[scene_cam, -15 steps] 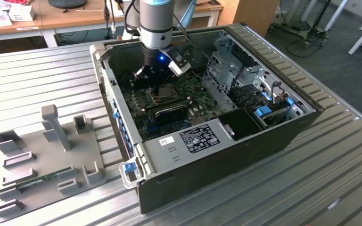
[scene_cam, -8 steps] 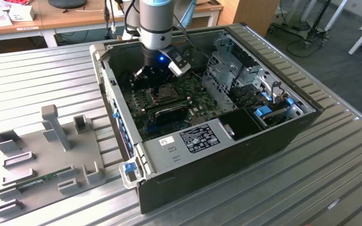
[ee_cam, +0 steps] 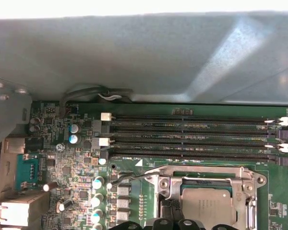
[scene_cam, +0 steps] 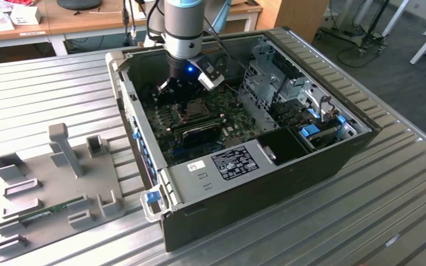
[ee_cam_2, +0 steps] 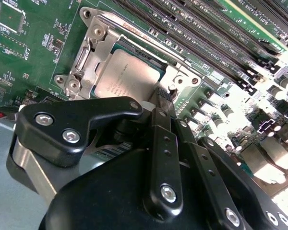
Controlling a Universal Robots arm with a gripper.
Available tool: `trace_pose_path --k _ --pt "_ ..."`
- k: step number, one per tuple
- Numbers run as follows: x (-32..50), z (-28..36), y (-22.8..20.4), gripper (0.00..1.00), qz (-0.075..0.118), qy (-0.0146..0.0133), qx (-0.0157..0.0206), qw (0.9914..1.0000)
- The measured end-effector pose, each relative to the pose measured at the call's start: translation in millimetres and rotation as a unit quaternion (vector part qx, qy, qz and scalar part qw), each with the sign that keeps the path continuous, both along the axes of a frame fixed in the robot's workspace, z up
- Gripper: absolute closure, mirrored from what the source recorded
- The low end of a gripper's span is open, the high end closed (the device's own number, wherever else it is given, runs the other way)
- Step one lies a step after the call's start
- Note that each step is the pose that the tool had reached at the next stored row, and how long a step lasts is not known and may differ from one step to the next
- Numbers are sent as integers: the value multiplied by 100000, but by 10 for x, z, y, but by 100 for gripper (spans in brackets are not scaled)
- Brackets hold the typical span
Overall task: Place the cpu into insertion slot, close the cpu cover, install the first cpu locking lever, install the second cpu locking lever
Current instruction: 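Close the cpu cover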
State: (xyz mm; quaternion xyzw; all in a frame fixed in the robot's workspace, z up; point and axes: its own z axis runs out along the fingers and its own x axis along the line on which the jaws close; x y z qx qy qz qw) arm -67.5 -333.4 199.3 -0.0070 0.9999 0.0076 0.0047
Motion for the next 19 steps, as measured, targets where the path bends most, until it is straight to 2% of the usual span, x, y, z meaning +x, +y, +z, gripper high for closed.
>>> trace_pose_path --k 19 --pt "-1 -16 0 89 -1 -3 0 100000"
